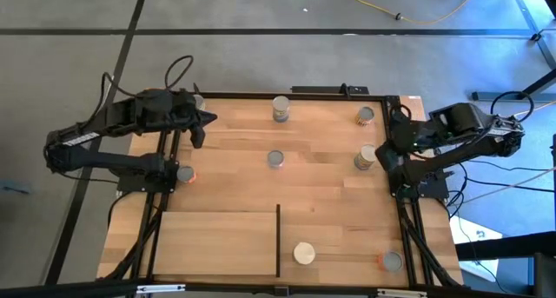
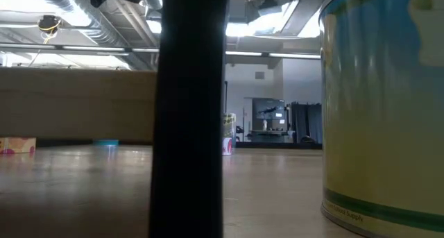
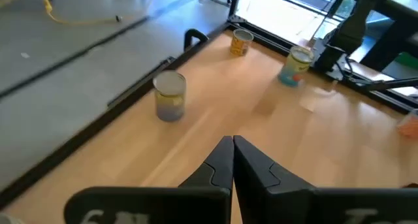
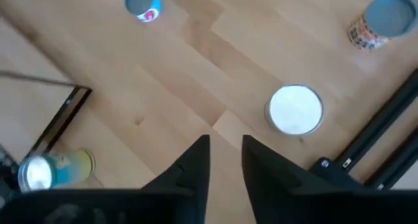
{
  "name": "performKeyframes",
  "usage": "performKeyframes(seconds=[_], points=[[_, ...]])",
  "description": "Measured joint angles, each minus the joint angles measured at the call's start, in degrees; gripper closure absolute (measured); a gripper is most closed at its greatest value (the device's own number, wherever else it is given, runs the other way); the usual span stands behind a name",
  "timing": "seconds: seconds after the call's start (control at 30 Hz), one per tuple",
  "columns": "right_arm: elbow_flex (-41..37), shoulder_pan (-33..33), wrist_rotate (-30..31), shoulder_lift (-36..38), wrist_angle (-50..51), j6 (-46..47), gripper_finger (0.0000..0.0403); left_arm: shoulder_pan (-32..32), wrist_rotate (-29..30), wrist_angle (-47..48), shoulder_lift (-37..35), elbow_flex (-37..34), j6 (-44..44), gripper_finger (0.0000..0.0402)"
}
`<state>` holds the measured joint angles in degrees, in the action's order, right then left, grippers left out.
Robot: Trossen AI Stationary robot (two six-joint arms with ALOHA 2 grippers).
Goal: Pick and place cans onto a shelf
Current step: Put the canned tomatoes on the shelf
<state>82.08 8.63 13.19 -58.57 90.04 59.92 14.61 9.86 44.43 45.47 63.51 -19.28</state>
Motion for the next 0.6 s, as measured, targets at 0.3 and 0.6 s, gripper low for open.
performKeyframes(seconds=[0.3,0.6], points=[[-0.04,-6.14,-0.54,-7.24,-0.04,4.16,0.0284,0.00,-4.87,0.17,-0.04,0.00,-0.14,0.0401],[-0.77,-13.72,-4.25,-15.50,-0.18,-1.71,0.0283,0.00,-5.06,0.13,-0.04,0.00,-0.14,0.0401]])
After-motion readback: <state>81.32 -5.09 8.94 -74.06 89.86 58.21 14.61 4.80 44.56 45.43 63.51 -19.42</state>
